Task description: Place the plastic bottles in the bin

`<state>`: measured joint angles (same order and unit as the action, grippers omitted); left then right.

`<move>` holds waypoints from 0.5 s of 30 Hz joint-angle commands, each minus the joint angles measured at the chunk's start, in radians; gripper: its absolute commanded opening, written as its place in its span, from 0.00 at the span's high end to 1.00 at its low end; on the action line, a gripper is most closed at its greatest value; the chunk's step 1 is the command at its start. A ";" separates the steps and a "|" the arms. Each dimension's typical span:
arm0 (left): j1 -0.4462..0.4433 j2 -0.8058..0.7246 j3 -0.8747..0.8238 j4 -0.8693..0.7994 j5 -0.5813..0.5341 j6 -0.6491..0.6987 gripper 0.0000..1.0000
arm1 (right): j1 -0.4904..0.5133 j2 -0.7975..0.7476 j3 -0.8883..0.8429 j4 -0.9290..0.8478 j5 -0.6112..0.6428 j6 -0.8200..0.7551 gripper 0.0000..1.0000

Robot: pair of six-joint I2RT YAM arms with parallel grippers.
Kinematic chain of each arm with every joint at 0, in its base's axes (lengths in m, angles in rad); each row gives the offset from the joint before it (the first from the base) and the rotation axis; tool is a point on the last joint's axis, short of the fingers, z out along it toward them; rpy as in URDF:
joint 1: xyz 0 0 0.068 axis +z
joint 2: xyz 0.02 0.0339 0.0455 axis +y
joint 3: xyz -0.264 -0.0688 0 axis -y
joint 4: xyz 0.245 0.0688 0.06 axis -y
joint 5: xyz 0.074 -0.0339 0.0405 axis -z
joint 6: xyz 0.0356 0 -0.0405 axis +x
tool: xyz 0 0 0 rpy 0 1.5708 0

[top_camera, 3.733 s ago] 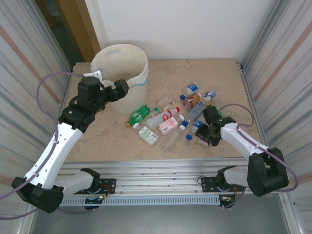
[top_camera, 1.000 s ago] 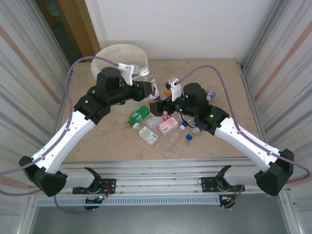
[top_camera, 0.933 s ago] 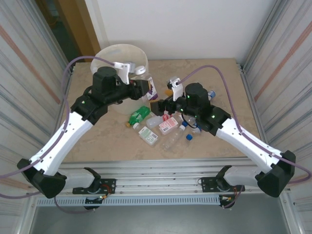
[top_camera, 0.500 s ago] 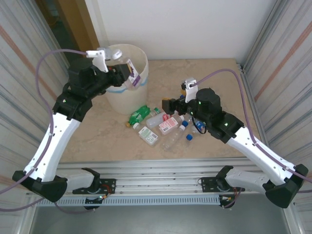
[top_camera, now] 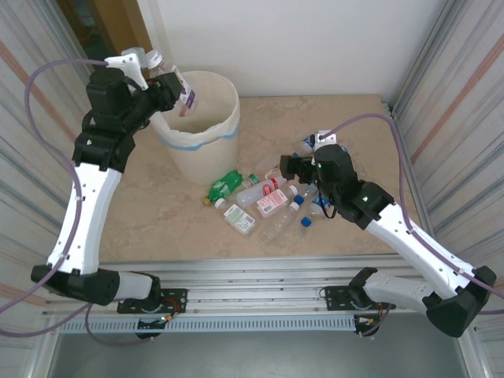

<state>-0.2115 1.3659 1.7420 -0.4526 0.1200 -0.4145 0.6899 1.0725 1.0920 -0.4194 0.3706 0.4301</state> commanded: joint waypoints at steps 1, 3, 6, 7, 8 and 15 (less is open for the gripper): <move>0.020 0.055 0.062 -0.008 -0.023 0.020 0.83 | -0.038 0.016 0.013 -0.084 0.041 0.101 0.02; 0.024 0.107 0.105 -0.027 -0.026 0.026 0.83 | -0.063 0.021 0.015 -0.119 0.033 0.133 0.02; 0.029 0.178 0.158 -0.042 -0.023 0.023 0.83 | -0.092 0.017 0.010 -0.157 0.024 0.155 0.02; 0.029 0.199 0.169 -0.042 -0.016 0.018 0.83 | -0.100 0.014 0.008 -0.168 0.024 0.158 0.02; 0.029 0.220 0.180 -0.041 -0.005 0.012 0.83 | -0.109 0.012 0.006 -0.179 0.024 0.164 0.02; 0.027 0.333 0.187 -0.040 0.037 -0.035 0.82 | -0.215 0.004 -0.014 -0.302 -0.009 0.251 0.02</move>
<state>-0.1898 1.6798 1.9095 -0.4992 0.1345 -0.4278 0.5117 1.0927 1.0916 -0.6361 0.3710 0.6094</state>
